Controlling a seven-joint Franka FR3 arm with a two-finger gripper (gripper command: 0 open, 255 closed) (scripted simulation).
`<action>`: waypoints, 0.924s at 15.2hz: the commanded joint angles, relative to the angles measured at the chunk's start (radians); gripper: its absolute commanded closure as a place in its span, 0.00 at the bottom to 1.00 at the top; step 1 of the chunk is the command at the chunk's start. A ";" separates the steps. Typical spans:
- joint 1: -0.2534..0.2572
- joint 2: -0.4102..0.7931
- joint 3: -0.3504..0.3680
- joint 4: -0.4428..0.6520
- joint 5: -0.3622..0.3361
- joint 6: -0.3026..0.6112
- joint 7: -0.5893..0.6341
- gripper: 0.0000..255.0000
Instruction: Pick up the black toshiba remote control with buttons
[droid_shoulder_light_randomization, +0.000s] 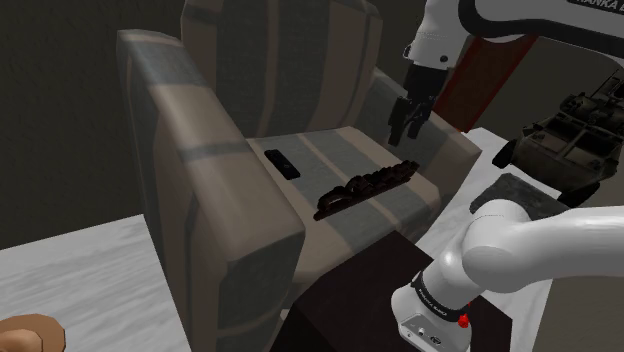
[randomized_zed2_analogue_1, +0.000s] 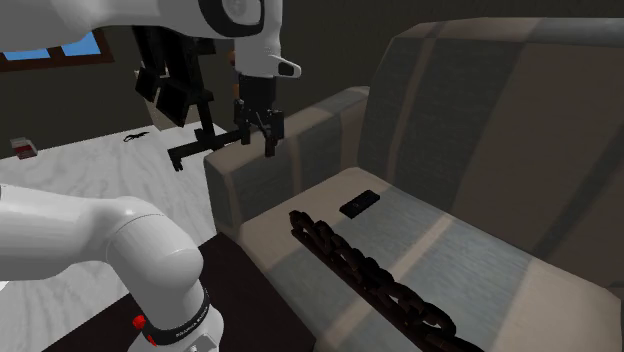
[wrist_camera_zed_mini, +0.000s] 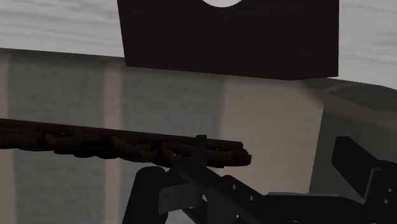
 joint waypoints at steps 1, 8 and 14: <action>0.000 0.000 0.000 0.000 0.000 0.000 0.000 0.00; -0.008 0.205 -0.023 -0.014 -0.024 0.227 -0.027 0.00; -0.015 0.413 -0.041 0.030 -0.037 0.398 -0.048 0.00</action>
